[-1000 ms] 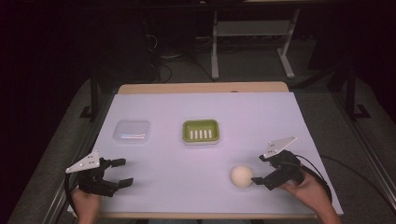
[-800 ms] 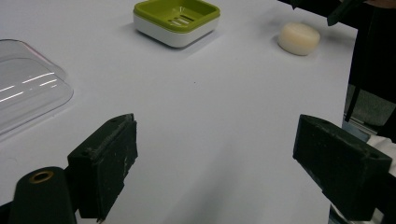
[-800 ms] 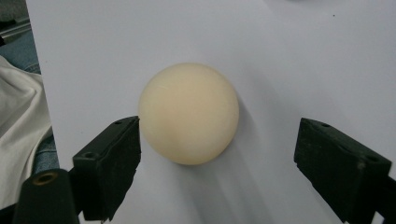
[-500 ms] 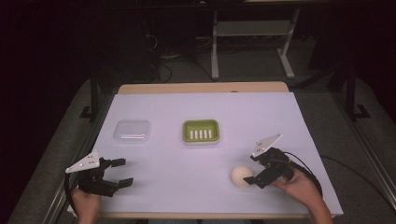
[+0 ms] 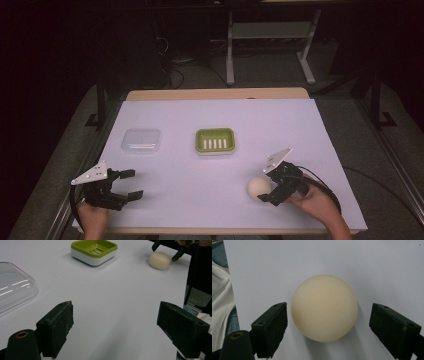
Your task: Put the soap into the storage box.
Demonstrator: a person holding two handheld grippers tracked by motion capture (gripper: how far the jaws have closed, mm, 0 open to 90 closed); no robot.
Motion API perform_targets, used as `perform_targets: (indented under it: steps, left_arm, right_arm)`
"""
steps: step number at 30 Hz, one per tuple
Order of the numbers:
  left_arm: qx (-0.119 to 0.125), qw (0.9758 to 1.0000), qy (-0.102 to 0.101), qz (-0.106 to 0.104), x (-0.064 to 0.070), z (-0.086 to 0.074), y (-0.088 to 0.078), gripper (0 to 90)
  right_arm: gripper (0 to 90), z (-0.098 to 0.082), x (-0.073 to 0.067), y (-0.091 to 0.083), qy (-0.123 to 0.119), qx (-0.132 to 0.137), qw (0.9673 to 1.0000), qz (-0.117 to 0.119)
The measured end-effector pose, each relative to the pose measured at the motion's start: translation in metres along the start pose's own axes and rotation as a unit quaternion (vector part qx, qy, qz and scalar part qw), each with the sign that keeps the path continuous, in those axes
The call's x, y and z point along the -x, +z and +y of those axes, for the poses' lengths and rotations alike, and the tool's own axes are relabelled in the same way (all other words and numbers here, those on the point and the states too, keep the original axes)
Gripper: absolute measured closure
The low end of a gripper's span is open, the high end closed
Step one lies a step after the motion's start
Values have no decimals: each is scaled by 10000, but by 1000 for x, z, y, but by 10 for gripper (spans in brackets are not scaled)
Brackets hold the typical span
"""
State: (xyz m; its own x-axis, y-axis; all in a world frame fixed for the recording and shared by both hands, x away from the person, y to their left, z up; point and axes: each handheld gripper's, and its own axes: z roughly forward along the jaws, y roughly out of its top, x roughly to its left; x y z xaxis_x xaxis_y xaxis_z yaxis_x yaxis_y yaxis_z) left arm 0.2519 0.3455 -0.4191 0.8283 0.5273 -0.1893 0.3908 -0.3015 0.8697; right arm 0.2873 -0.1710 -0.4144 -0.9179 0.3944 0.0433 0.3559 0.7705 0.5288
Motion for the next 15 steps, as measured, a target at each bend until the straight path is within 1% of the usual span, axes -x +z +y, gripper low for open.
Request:
perform_targets:
  steps: [4, 15]
  left_arm:
    - [1, 10000, -11, -2, 0, 0, 0, 131]
    - [-14, 10000, 21, 1, 0, 0, 0, 131]
  right_arm:
    - [141, 2, -2, 4, -55, -33, 10000, 25]
    - [145, 4, -3, 12, -70, -176, 9998, 53]
